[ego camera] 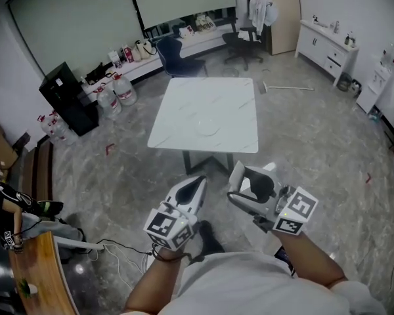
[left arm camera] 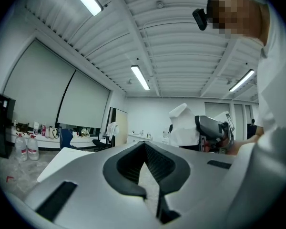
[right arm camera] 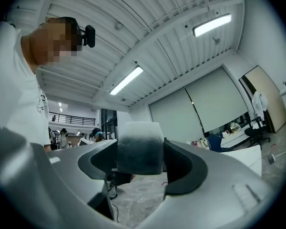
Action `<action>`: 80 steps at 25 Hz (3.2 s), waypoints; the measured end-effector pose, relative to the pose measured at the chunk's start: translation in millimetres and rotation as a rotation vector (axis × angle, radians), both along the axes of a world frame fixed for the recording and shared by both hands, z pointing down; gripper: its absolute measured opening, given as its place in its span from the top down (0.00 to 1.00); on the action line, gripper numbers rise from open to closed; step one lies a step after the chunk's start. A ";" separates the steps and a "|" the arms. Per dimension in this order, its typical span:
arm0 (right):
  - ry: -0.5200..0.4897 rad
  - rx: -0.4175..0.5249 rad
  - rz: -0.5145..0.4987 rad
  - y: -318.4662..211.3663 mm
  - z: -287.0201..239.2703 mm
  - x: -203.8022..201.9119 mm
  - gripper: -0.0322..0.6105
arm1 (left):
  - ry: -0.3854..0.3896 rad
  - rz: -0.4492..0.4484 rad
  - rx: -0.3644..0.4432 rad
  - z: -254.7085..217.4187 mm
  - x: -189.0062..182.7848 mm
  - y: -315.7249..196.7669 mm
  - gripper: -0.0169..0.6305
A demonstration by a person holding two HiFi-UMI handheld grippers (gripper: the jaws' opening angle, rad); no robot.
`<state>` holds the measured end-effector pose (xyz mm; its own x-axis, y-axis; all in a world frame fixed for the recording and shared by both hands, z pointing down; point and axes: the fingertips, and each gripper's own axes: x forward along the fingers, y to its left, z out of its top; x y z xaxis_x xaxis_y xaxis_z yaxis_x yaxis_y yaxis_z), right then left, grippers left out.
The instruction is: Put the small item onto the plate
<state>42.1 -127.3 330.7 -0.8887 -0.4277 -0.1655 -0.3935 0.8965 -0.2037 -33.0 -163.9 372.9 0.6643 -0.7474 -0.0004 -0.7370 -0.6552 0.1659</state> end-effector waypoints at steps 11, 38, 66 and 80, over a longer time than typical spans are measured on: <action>0.071 -0.034 0.078 -203.6 10.4 -72.1 0.49 | -0.024 0.077 -0.004 -9.6 -71.4 -198.5 0.97; 0.522 -0.117 -0.109 -529.5 218.6 -93.5 0.49 | -0.101 -0.071 -0.044 81.4 -83.3 -500.0 0.97; 1.080 -0.303 -0.222 -642.2 507.4 -104.5 0.49 | -0.126 -0.068 -0.277 193.2 -125.3 -623.1 0.97; 1.179 -0.310 -0.251 -652.9 541.9 -111.8 0.49 | -0.123 -0.053 -0.334 216.4 -146.4 -643.0 0.97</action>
<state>-69.7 -780.2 872.7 -0.4897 -0.1030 0.8658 -0.3045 0.9507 -0.0591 -179.5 -806.9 589.3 0.6042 -0.7263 0.3277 -0.7965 -0.5398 0.2723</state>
